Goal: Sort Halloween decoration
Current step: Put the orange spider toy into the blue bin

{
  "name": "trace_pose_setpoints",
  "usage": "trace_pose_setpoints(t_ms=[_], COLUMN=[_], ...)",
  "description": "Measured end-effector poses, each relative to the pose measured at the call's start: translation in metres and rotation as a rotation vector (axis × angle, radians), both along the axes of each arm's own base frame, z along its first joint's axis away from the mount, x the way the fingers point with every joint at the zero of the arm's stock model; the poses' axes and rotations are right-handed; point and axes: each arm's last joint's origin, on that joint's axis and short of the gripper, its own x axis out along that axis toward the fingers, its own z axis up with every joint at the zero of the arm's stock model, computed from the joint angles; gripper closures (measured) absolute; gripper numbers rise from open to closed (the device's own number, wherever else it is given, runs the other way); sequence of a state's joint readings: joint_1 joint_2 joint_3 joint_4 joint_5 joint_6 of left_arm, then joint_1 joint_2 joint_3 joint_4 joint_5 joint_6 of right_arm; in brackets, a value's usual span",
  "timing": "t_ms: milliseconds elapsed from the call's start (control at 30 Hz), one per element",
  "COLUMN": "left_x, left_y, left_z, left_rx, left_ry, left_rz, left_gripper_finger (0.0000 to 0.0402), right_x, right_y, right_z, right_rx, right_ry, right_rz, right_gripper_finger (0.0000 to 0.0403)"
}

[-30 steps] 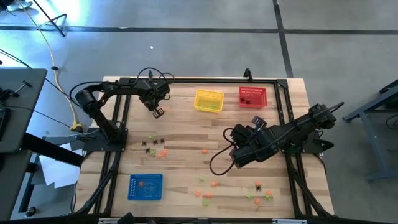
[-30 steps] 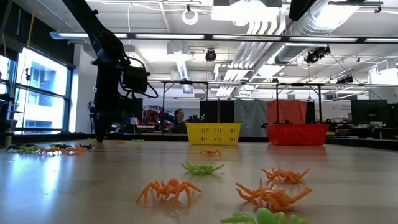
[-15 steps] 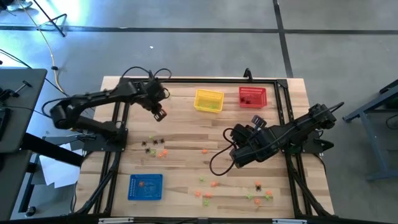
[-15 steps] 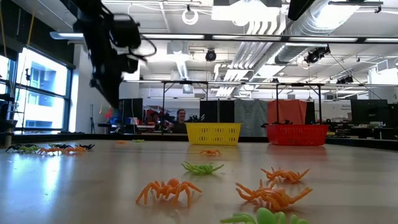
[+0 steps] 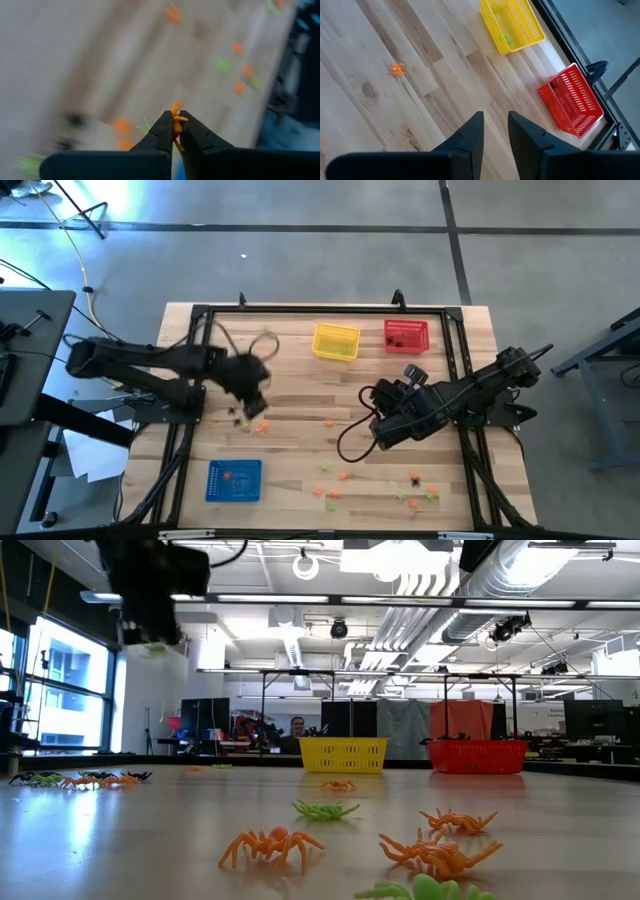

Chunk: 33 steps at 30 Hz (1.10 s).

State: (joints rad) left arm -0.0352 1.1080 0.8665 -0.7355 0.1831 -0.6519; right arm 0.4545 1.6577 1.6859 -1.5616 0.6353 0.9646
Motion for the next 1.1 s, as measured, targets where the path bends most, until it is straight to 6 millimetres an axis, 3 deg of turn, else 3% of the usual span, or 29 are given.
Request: trace_pose_setpoints(t_ms=[167,333,433,600,900,1100], left_x=[-0.001,-0.002,-0.004,-0.016,-0.029,-0.031], left_y=[-0.047,-0.049,-0.032,0.013,0.091,0.131], left_z=[0.004,0.003,-0.001,-0.01,-0.03,-0.056], left_rx=[-0.083,0.095,0.261,0.483,0.557,0.454], left_ry=[-0.035,-0.077,-0.026,0.175,0.347,0.344], left_rz=[-0.049,-0.001,0.048,0.182,0.306,0.327], left_gripper_finger=[0.0399,0.0399,0.0399,0.0399,0.0399,0.0399], right_x=[0.0,0.0,0.0,0.0,0.001,0.002], right_y=[0.0,0.0,0.0,0.0,0.002,0.002], right_z=[0.0,0.0,0.0,0.0,0.0,0.0], right_rx=[-0.011,-0.029,-0.029,-0.01,0.002,0.009], right_ry=[-0.002,0.012,0.014,0.007,0.001,-0.011], right_rz=[0.003,0.033,0.036,0.019,0.021,0.02], right_gripper_finger=[0.032,0.032,0.032,0.032,0.032,0.032])
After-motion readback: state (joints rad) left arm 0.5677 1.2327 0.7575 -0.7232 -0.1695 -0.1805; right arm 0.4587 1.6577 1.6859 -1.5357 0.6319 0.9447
